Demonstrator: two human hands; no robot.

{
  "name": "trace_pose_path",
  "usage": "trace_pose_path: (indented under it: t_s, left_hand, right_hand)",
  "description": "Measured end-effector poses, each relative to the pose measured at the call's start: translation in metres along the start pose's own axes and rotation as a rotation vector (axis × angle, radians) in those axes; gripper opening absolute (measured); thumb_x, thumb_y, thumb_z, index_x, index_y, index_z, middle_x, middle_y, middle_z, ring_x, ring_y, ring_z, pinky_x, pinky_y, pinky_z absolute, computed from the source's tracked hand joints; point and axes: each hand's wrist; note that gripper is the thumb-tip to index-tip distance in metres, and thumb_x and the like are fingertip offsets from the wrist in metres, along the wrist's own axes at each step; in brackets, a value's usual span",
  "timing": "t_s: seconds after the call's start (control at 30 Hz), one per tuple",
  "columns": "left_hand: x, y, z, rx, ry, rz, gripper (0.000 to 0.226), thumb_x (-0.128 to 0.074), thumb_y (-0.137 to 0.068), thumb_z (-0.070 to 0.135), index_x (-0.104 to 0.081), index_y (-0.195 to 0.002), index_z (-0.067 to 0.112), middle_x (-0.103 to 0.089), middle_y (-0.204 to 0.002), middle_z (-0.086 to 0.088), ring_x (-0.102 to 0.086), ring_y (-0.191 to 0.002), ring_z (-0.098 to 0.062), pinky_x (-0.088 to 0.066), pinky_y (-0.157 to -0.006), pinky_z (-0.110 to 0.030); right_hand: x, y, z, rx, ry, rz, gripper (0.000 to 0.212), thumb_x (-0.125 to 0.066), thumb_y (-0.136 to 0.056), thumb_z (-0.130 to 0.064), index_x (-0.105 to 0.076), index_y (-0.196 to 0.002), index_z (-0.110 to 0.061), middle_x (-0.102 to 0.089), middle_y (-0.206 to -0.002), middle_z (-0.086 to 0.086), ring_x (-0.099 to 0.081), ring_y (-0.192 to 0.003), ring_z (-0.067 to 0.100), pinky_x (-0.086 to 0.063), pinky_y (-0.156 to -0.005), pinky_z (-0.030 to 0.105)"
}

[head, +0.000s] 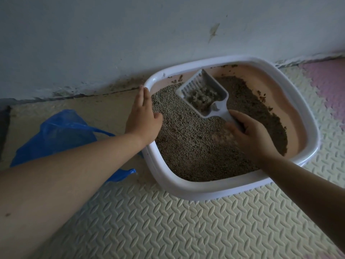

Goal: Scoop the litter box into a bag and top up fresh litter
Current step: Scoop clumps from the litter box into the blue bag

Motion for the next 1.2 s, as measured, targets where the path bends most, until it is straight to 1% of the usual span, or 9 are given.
trace_pose_path:
  t_s: [0.17,0.23,0.33,0.57,0.73,0.8,0.9,1.03,1.2]
  left_hand:
    - [-0.001,0.001,0.001,0.012,0.005,-0.002,0.072,-0.042,-0.096,0.024,0.002,-0.152,0.016,0.014,-0.159,0.007,-0.004,-0.146,-0.017,-0.025,-0.111,-0.032]
    - [0.000,0.001,0.001,0.014,0.012,-0.006,0.072,-0.042,-0.095,0.024,0.002,-0.152,0.016,0.014,-0.159,0.007,-0.004,-0.146,-0.017,-0.025,-0.111,-0.032]
    - [0.001,0.001,0.001,0.010,0.027,-0.015,0.072,-0.042,-0.095,0.024,0.001,-0.152,0.016,0.013,-0.159,0.007,-0.005,-0.146,-0.017,-0.024,-0.111,-0.032]
    - [0.005,0.001,-0.003,-0.001,0.099,-0.067,0.071,-0.040,-0.097,0.026,0.003,-0.152,0.016,0.016,-0.158,0.009,-0.002,-0.147,-0.016,-0.022,-0.116,-0.036]
    - [0.022,0.006,-0.011,-0.058,0.126,-0.112,0.072,-0.043,-0.098,0.029,0.004,-0.152,0.017,0.014,-0.159,0.009,0.001,-0.146,-0.013,-0.014,-0.111,-0.027]
    - [0.040,0.013,-0.024,-0.097,0.081,-0.113,0.070,-0.044,-0.098,0.027,-0.002,-0.153,0.017,0.008,-0.159,0.010,-0.001,-0.146,-0.011,-0.014,-0.112,-0.026]
    - [0.077,0.031,-0.053,-0.131,-0.012,-0.024,0.059,-0.048,-0.096,0.020,-0.024,-0.150,0.017,-0.009,-0.159,0.008,-0.009,-0.145,-0.009,-0.017,-0.116,-0.029]
    - [0.122,0.066,-0.101,-0.160,-0.177,0.111,0.039,-0.056,-0.091,0.014,-0.053,-0.129,0.013,-0.027,-0.154,-0.002,-0.011,-0.146,-0.016,-0.013,-0.117,-0.033]
    - [0.141,0.103,-0.150,0.030,-0.257,0.028,0.032,-0.066,-0.084,0.021,-0.062,-0.115,0.015,-0.029,-0.153,-0.007,-0.016,-0.145,-0.024,-0.022,-0.116,-0.044]
  right_hand:
    - [0.003,0.001,-0.002,-0.022,-0.048,-0.004,0.033,-0.061,-0.091,-0.027,-0.059,-0.124,-0.029,-0.062,-0.087,-0.025,-0.056,-0.071,-0.011,-0.039,-0.062,0.010]
    - [0.003,0.002,-0.004,-0.037,-0.076,-0.017,0.034,-0.060,-0.091,-0.026,-0.058,-0.125,-0.026,-0.062,-0.085,-0.023,-0.057,-0.068,-0.009,-0.040,-0.062,0.010]
    - [0.004,0.003,-0.008,-0.026,-0.050,-0.062,0.033,-0.058,-0.092,-0.027,-0.058,-0.125,-0.025,-0.063,-0.088,-0.020,-0.058,-0.072,-0.004,-0.043,-0.066,0.021]
    - [0.000,0.001,-0.019,-0.025,-0.003,-0.089,0.038,-0.057,-0.092,-0.032,-0.056,-0.128,-0.023,-0.061,-0.088,-0.018,-0.055,-0.070,-0.004,-0.040,-0.062,0.020]
    - [-0.003,0.002,-0.041,0.016,-0.001,-0.148,0.030,-0.058,-0.092,-0.028,-0.059,-0.122,-0.028,-0.065,-0.082,-0.011,-0.059,-0.064,0.004,-0.046,-0.058,0.027]
    - [-0.007,0.003,-0.054,0.036,-0.025,-0.180,0.031,-0.059,-0.091,-0.027,-0.059,-0.121,-0.029,-0.065,-0.081,-0.008,-0.058,-0.062,0.006,-0.046,-0.056,0.025]
    - [-0.018,0.003,-0.079,0.077,-0.047,-0.263,0.030,-0.060,-0.090,-0.029,-0.058,-0.120,-0.032,-0.065,-0.078,-0.005,-0.056,-0.057,0.006,-0.043,-0.051,0.022]
    - [-0.038,0.001,-0.117,0.189,-0.052,-0.398,0.028,-0.060,-0.088,-0.027,-0.053,-0.100,-0.051,-0.063,-0.072,-0.003,-0.055,-0.056,0.010,-0.041,-0.049,0.023]
    - [-0.072,-0.004,-0.145,0.283,0.003,-0.548,0.027,-0.061,-0.087,-0.028,-0.061,-0.110,-0.042,-0.067,-0.078,-0.015,-0.061,-0.065,0.004,-0.044,-0.057,0.024]
Point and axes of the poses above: each hand's wrist, its own y-axis away from the middle knuckle, its own x-axis out of the back of the hand, z = x × y
